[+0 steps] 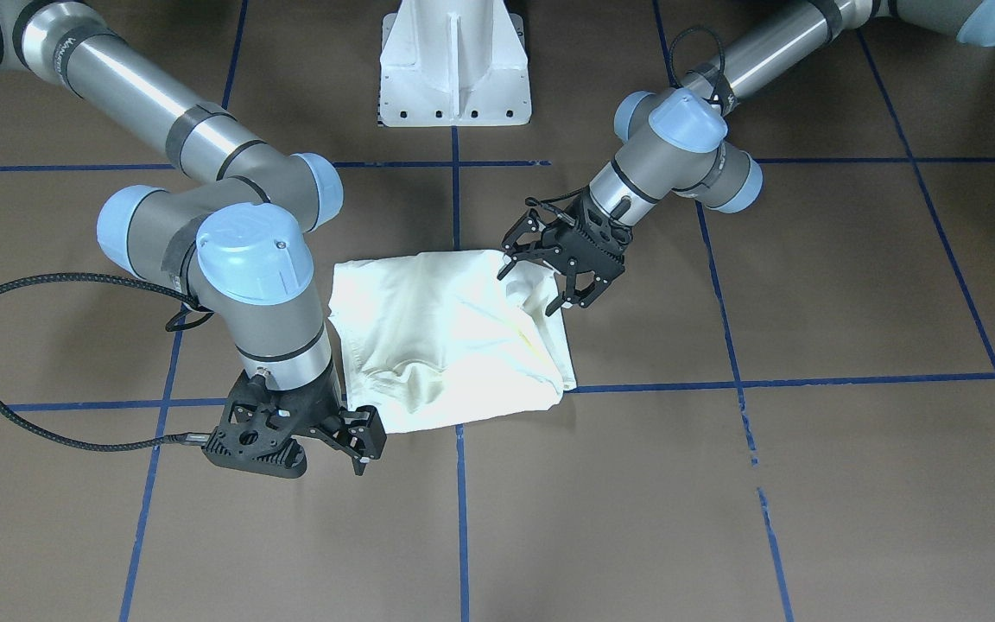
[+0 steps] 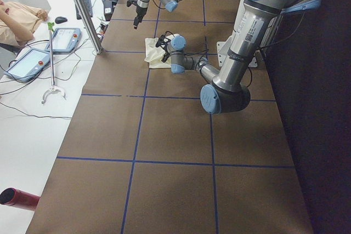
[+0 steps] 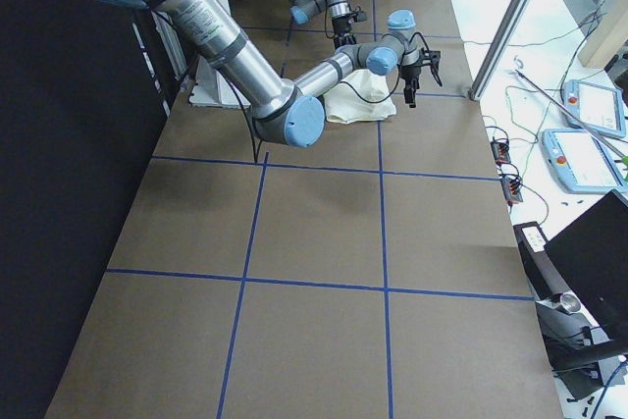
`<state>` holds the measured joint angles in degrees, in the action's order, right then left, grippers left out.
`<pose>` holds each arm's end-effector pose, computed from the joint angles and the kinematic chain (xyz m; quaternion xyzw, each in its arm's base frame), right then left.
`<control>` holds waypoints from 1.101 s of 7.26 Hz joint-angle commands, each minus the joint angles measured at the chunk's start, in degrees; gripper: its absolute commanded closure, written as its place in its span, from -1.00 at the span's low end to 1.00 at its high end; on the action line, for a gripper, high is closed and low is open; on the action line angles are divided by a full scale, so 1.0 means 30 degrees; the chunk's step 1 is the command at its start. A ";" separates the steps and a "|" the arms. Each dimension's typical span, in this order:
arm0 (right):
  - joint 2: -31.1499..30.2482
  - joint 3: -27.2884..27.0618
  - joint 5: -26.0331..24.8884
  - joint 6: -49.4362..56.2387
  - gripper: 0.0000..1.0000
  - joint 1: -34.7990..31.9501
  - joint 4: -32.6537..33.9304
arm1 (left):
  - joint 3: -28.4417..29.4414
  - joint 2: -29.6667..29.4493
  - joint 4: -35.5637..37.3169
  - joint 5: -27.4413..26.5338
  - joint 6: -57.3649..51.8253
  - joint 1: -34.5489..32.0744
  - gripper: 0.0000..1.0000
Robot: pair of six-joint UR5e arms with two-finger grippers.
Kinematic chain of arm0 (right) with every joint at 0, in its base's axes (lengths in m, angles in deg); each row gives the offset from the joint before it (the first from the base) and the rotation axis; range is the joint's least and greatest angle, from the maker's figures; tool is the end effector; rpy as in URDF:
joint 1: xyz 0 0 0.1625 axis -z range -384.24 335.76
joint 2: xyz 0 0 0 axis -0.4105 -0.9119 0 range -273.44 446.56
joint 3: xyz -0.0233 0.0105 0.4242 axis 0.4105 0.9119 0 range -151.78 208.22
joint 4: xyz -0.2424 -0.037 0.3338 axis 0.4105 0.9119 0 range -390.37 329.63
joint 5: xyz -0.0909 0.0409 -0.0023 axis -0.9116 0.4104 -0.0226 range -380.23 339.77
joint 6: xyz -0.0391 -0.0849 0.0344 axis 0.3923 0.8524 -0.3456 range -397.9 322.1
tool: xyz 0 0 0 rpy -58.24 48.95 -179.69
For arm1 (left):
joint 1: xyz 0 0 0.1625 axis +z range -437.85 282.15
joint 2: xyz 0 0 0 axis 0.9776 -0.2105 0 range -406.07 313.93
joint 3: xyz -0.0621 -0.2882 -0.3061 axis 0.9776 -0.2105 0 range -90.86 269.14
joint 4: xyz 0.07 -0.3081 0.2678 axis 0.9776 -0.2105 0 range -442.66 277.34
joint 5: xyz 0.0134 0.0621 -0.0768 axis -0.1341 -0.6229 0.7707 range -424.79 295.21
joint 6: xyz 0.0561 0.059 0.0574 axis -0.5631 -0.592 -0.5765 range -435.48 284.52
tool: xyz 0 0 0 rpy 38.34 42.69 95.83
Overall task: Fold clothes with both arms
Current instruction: 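Lower the left gripper to the shirt's side edge nearest it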
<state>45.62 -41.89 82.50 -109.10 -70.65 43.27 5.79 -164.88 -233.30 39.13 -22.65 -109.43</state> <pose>-0.4727 -0.6582 0.2466 0.1212 -0.3790 0.1771 0.9002 0.5190 -0.4473 0.3002 0.2956 0.5931 0.1164 0.7397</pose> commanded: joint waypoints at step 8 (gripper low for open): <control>-0.0211 -0.0038 -0.0023 0.0061 -1.00 0.0004 -0.0052 | 0.0011 0.1394 -0.2308 0.2214 -0.0618 0.0008 1.00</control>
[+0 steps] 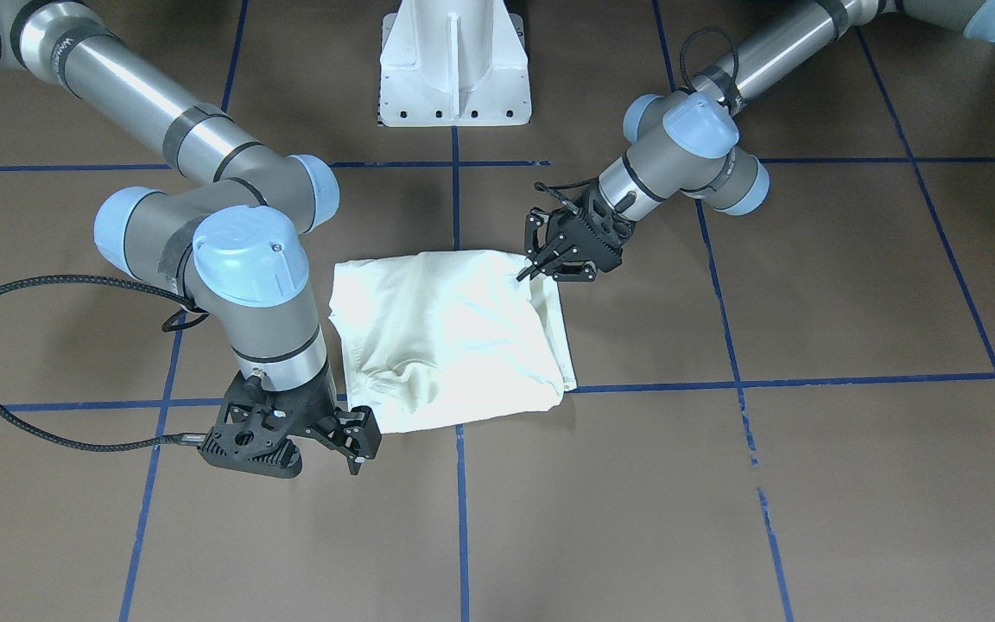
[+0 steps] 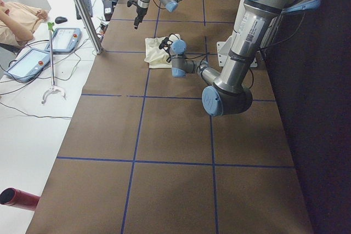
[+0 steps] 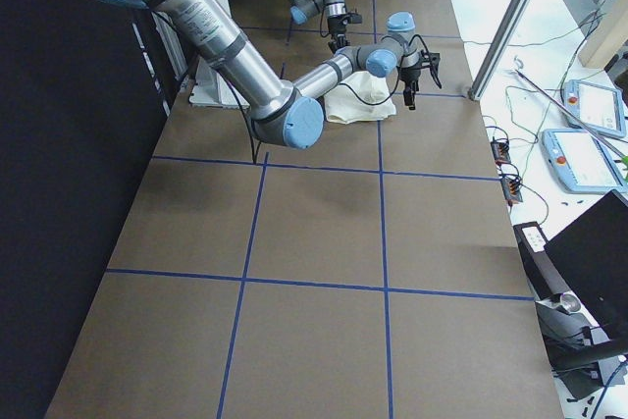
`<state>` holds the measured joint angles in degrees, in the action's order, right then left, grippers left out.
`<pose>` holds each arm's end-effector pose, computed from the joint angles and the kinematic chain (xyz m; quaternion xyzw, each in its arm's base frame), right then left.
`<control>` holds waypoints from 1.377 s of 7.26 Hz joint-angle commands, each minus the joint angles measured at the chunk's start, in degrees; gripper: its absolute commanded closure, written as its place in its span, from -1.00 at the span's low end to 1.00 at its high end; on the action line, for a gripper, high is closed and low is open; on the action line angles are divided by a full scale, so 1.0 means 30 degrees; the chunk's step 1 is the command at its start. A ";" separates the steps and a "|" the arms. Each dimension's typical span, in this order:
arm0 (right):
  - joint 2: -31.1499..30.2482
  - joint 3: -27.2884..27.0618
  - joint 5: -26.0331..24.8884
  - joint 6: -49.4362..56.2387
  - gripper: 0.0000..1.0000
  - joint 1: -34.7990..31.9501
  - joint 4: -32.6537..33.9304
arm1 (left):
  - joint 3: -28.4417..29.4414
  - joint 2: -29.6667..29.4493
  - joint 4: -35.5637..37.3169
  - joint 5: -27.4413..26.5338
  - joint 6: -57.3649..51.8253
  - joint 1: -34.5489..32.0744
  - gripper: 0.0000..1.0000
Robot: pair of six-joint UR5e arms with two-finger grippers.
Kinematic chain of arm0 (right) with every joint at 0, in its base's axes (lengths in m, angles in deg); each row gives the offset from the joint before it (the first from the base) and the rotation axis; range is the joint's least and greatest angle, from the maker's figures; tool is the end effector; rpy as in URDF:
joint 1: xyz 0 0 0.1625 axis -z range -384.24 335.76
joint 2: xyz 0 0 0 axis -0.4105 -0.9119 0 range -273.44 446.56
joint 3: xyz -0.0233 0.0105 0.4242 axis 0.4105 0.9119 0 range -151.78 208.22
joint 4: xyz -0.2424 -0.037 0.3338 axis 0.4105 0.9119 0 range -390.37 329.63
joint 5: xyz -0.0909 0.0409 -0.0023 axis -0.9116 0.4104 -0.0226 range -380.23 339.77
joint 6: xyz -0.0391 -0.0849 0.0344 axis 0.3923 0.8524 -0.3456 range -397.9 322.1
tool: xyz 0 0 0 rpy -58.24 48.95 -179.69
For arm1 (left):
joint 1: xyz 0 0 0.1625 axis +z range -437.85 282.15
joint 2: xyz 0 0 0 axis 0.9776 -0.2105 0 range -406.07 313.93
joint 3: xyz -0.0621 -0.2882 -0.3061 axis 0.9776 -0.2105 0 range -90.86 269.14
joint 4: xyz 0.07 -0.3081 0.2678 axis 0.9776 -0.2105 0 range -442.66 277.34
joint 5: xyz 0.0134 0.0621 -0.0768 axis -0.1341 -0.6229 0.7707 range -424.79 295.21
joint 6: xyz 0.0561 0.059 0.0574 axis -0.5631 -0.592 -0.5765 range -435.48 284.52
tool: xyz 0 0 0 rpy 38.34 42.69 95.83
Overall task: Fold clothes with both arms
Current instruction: 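Lower the left gripper to the shirt's side edge nearest it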
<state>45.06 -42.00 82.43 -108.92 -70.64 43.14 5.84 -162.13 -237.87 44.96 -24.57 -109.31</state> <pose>-0.4719 -0.6573 0.2532 0.1208 -0.3765 0.1764 0.9014 0.5105 -0.4291 0.3239 0.2792 0.6144 0.1637 0.7195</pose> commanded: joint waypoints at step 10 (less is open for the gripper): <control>-0.0200 -0.0001 -0.0029 0.0030 -1.00 -0.0001 -0.0099 | 0.0140 0.2676 -0.3133 0.2646 0.0226 -0.0179 -0.79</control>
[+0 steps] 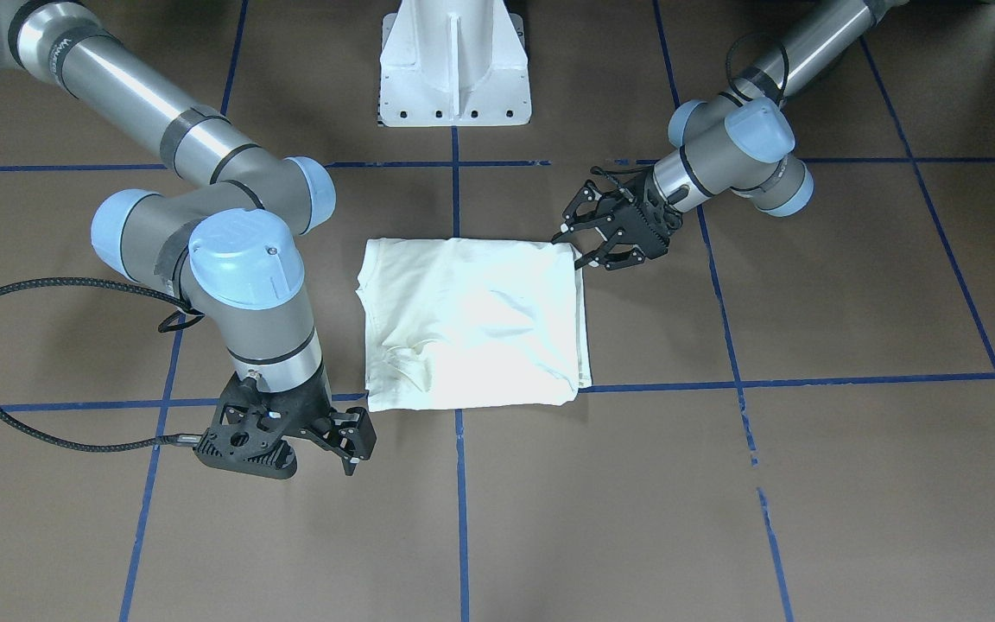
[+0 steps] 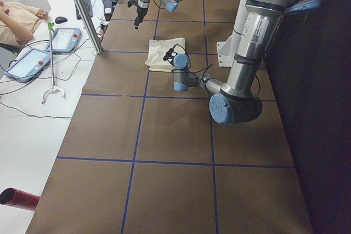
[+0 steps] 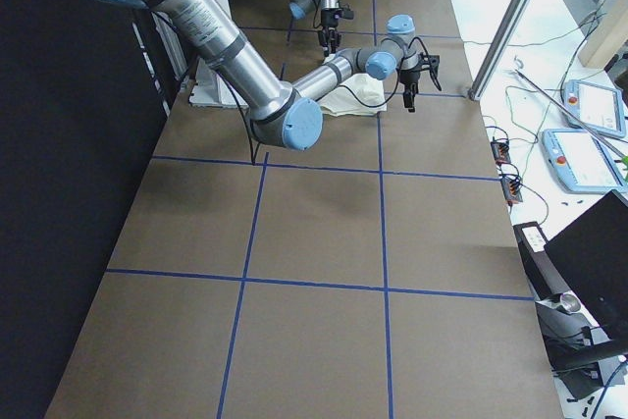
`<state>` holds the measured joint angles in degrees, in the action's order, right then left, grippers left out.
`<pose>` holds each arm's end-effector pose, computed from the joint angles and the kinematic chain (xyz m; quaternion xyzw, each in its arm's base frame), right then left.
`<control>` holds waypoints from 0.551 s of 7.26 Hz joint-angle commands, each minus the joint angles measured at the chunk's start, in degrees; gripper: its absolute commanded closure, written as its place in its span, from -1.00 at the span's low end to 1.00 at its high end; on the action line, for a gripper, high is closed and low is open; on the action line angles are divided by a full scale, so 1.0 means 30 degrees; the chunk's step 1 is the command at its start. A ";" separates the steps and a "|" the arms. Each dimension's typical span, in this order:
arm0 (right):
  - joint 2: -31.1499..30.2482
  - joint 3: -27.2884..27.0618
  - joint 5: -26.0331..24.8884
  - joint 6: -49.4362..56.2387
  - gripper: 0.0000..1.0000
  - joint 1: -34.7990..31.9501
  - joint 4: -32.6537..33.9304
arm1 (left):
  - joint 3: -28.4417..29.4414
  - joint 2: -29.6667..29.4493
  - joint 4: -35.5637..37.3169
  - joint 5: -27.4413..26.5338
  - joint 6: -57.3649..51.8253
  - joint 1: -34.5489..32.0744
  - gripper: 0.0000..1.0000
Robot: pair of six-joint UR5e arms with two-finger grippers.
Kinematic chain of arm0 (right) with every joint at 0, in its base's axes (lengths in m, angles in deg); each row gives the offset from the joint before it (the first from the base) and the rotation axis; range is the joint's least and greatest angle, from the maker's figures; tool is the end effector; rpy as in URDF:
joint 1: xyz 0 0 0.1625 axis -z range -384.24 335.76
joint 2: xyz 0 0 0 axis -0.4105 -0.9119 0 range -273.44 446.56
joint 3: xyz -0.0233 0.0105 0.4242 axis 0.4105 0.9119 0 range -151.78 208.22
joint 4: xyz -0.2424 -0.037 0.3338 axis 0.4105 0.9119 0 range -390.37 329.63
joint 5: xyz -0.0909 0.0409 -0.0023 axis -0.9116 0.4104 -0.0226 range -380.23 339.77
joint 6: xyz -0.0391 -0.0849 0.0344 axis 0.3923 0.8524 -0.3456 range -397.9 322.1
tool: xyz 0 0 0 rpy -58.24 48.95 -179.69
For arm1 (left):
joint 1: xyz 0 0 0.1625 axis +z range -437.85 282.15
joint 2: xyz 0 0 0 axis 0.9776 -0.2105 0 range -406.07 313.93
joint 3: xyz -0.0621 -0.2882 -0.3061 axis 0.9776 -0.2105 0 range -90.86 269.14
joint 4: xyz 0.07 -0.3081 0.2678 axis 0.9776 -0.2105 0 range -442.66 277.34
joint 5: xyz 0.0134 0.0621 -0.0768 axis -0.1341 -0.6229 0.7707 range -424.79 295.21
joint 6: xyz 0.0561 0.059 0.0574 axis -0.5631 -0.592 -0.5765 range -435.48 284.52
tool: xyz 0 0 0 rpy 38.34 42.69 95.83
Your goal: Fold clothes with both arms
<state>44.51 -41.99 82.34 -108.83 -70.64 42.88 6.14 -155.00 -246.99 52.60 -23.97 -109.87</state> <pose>-0.4712 -0.6568 0.2604 0.1203 -0.3741 0.1765 0.9025 0.4761 -0.4009 0.3897 0.2423 0.6422 0.2017 0.6987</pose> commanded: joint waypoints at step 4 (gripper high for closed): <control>-0.0074 -0.0004 -0.0029 0.0000 -1.00 0.0000 -0.0010 | -0.0075 0.0216 -0.0182 0.0040 0.0668 0.0125 0.10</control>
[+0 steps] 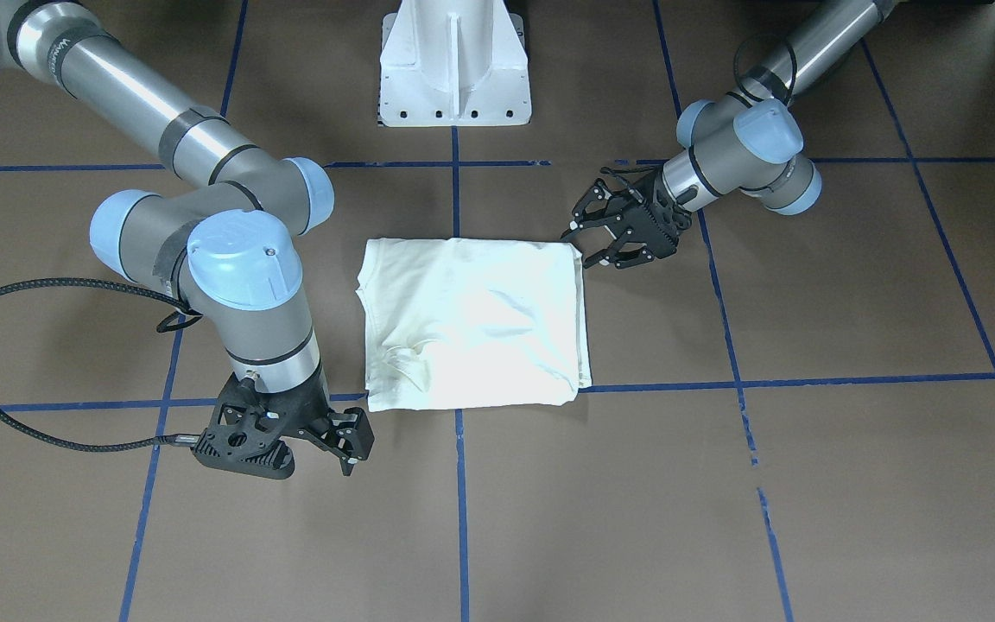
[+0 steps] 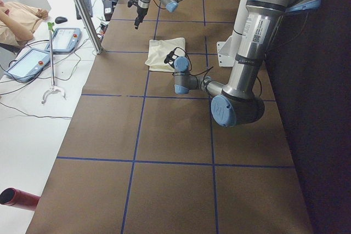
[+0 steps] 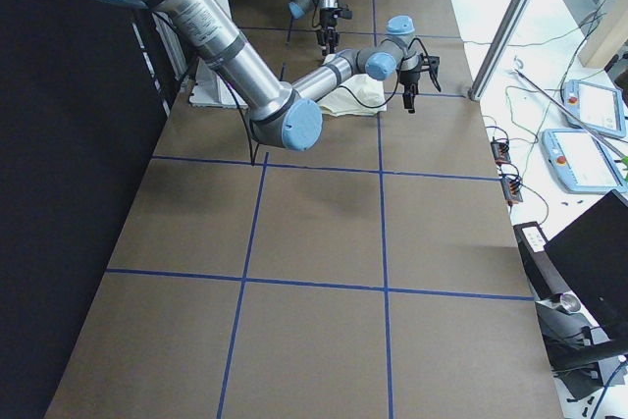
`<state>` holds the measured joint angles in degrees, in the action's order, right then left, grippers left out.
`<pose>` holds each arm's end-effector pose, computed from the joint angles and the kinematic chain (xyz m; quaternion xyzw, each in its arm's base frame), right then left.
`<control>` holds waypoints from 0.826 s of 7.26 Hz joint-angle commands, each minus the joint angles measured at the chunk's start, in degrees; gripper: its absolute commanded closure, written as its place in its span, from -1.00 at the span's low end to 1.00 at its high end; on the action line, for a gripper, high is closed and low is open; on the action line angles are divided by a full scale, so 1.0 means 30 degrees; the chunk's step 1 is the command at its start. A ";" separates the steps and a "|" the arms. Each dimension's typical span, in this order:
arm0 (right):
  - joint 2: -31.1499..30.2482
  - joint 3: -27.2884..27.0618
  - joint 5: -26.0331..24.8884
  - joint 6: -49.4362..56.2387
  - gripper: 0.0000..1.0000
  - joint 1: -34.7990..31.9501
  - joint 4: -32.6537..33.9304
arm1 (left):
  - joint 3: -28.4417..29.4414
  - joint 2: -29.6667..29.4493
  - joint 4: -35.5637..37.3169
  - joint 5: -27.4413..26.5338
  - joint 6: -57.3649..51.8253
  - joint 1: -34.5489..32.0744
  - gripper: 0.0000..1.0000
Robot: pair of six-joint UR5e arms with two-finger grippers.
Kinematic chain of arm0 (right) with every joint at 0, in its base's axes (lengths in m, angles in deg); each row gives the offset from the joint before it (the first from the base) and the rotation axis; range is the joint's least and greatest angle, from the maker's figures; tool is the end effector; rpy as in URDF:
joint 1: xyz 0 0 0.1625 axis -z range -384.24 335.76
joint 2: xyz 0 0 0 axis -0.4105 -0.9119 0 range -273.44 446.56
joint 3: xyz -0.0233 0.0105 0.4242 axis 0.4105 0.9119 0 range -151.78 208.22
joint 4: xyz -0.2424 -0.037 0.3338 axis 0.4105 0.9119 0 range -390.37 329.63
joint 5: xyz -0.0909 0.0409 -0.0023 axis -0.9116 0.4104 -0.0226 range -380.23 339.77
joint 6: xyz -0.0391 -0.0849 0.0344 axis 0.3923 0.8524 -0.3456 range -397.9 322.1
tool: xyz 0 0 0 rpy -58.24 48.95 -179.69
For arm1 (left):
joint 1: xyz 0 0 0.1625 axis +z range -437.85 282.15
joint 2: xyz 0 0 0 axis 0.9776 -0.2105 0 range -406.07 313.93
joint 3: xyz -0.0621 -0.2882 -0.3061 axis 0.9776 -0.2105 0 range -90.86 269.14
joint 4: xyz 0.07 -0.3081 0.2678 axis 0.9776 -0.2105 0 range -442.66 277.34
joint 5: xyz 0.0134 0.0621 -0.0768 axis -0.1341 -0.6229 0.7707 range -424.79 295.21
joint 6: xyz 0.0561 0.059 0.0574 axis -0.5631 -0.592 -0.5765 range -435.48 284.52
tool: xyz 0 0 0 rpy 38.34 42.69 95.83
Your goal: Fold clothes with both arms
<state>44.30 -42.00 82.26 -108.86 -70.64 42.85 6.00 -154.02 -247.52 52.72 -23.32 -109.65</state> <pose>-0.4709 -0.6566 0.2632 0.1200 -0.3727 0.1772 0.9029 0.4732 -0.3961 0.3981 0.2353 0.6429 0.1994 0.7011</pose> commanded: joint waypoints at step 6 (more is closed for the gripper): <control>-0.0124 -0.0235 -0.0031 0.0010 -1.00 0.0000 0.0000 | 0.0028 0.0065 -0.0094 -0.0875 0.0690 0.0140 1.00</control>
<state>43.98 -42.60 82.20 -108.83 -70.64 42.85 6.17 -154.05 -247.76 51.53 -21.22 -109.29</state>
